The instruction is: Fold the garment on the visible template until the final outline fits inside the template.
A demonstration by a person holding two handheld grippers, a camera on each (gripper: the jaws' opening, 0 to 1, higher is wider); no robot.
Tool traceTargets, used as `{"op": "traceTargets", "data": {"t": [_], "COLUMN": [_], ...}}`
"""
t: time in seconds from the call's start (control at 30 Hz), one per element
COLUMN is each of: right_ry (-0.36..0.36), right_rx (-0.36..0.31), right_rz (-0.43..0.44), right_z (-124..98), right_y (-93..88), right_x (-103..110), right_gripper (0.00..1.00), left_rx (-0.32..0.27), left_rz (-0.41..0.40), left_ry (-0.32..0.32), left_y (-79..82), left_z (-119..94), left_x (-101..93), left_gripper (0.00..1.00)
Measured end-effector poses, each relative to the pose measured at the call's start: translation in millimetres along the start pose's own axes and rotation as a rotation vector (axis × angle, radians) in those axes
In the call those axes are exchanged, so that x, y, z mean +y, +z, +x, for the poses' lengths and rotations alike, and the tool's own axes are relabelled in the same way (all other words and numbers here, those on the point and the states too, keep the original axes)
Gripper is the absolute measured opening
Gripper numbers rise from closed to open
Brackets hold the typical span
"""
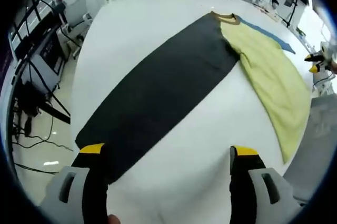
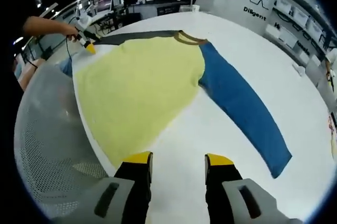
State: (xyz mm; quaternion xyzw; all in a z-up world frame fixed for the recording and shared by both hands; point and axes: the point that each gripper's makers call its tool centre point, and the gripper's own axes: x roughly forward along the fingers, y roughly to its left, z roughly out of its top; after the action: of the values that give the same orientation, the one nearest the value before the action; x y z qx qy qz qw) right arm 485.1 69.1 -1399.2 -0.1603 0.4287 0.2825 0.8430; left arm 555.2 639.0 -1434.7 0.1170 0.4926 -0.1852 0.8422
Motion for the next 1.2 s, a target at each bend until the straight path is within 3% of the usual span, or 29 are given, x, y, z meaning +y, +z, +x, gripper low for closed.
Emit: {"op": "traceTargets", "data": {"t": [0.2, 0.4, 0.5, 0.8, 1.1, 1.2], "right_ry": [-0.007, -0.010, 0.013, 0.039, 0.055, 0.050], "right_rx": [-0.034, -0.069, -0.075, -0.089, -0.001, -0.014], "right_rz": [0.057, 0.040, 0.055, 0.124, 0.201, 0.190], "right_z": [13, 35, 44, 62, 68, 66], "right_y": [9.9, 25.4, 30.9, 39.3, 17.2, 15.8], "right_x": [-19, -31, -36, -52, -61, -65], "right_gripper": [0.46, 0.59, 0.61, 0.68, 0.71, 0.68], "left_rx": [-0.041, -0.075, -0.090, -0.058, -0.048, -0.044], "left_rz": [-0.024, 0.004, -0.017, -0.055, -0.070, -0.075], "left_ry": [-0.036, -0.099, -0.124, -0.148, -0.158, -0.153], "left_y": [9.7, 26.7, 37.9, 45.6, 52.0, 54.5], "left_z": [-6, 2, 8, 22, 26, 27], "left_x": [-16.6, -45.0, -51.1, -46.8, -38.1, -33.3], "left_gripper": [0.91, 0.90, 0.91, 0.91, 0.91, 0.91]}}
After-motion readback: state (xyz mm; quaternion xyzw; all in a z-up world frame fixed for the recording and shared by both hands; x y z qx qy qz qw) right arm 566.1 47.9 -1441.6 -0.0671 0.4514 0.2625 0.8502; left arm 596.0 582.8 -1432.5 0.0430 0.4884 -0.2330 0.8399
